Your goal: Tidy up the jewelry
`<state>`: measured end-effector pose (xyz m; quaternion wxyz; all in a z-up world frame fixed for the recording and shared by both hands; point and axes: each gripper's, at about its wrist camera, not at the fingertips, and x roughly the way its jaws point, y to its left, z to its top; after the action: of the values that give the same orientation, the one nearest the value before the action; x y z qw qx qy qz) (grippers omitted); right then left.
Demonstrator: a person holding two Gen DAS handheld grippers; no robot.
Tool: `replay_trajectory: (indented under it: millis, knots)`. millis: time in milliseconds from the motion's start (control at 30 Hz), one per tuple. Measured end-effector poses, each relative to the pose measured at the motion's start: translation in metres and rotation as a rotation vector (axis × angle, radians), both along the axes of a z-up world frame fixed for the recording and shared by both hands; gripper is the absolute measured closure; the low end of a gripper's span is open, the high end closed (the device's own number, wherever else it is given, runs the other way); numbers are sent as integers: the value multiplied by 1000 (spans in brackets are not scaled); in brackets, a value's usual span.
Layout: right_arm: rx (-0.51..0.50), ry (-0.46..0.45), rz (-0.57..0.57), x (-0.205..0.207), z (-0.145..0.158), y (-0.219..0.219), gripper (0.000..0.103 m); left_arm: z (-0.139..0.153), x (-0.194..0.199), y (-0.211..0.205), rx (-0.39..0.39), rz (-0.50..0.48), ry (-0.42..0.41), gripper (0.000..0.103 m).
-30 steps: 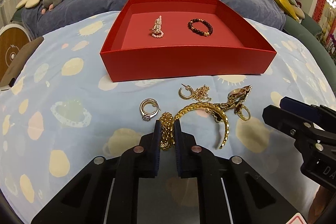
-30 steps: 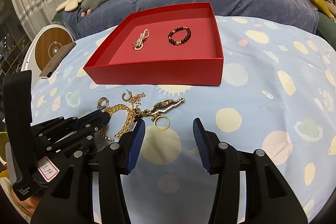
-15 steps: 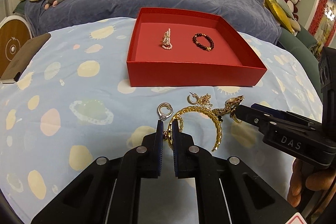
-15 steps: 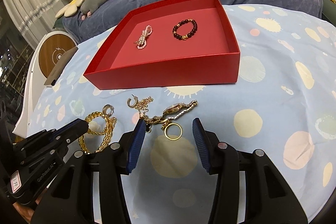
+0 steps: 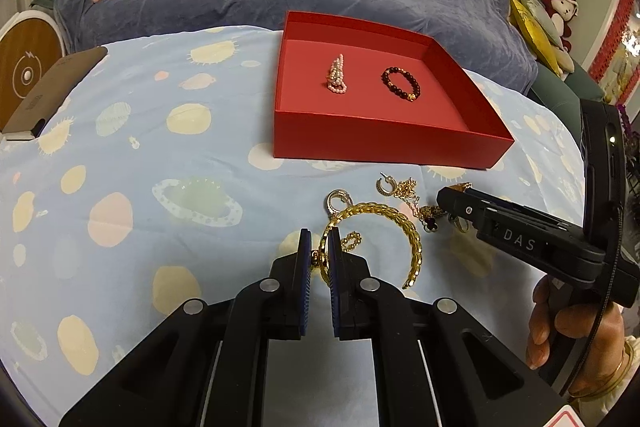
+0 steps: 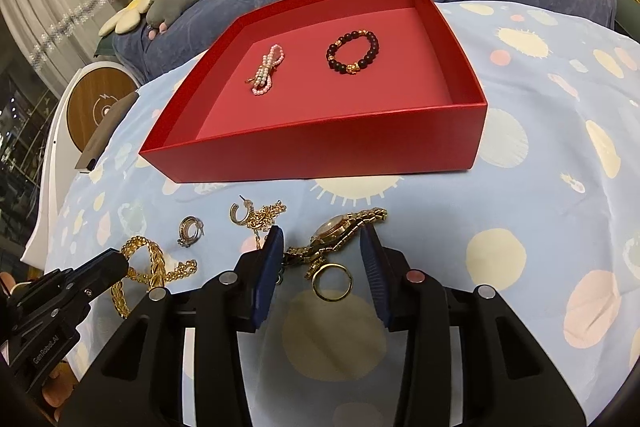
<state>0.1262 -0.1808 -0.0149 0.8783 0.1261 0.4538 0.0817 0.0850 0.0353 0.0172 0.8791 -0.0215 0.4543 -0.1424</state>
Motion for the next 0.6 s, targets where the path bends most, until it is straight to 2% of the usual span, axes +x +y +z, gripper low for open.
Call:
replay_trajectory:
  millis: [33,100,167,333,367,600]
  knots:
    - [-5,-6,2,0,0,1,76,-2,-1,0,2,-1,8,97]
    - [-16,-12,10,0,2,2,89,-7,-2,0,6,-6,23,97]
    - [-20,-12,13,0,3,2,94,-11,-5,1,8,-12,32,97]
    - [0,-5,11,-1,4,-3,96,-16,-10,6,0,-25,56,96]
    - [3,-5,11,-2,6,-3,102,-17,-11,7,-3,-28,63,96]
    - [21,-6,30,-9,11,-2,102,-22,-21,9,-4,-58,81,96]
